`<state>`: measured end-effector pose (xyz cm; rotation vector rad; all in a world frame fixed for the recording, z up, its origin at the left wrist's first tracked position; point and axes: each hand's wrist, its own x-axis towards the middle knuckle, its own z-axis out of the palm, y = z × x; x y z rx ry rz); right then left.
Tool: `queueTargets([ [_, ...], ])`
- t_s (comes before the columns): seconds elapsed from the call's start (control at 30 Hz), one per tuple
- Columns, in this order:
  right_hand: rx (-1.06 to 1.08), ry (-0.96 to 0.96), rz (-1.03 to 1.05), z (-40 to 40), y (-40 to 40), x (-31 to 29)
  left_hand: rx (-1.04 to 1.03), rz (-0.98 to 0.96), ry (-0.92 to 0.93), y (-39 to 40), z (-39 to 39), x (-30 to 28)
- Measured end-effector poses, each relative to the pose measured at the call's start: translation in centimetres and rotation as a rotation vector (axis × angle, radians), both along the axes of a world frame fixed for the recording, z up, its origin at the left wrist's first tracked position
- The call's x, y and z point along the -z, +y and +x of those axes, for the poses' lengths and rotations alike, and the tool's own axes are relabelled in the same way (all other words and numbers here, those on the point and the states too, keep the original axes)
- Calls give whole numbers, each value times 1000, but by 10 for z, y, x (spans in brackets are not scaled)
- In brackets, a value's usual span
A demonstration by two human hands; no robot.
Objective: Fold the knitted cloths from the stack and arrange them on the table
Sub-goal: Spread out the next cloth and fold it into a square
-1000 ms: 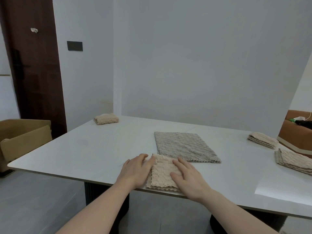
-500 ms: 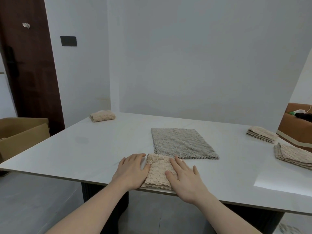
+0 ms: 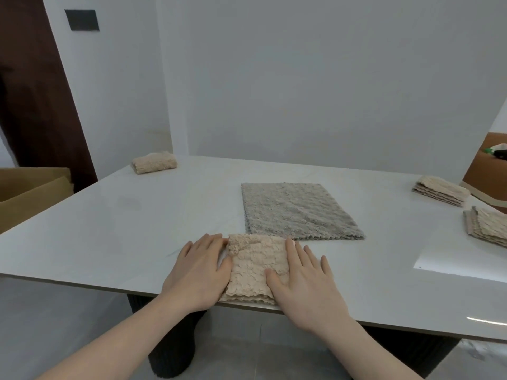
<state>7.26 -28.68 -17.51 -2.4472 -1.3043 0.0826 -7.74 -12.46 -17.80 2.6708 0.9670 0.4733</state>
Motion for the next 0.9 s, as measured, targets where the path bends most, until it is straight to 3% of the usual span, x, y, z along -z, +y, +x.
queueTargets([
  [0.17,-10,-15,-20,2,0,2,-23,23,-19,-1,0,3],
  [0.43,12,91,34,4,1,-6,21,-120,51,0,-4,-10],
  [0.63,241,426,29,2,7,-46,-24,-533,9,10,2,-38],
  [0.7,343,647,-13,-4,10,-79,-82,-700,83,7,5,-65],
  [0.77,420,843,-13,-9,13,-112,-185,-939,24,-1,6,-104],
  [0.83,460,909,12,-16,14,-147,-247,-1082,-68,-10,2,-144],
  [0.9,460,947,44,-23,12,-180,-268,-1101,-104,-13,-7,-176],
])
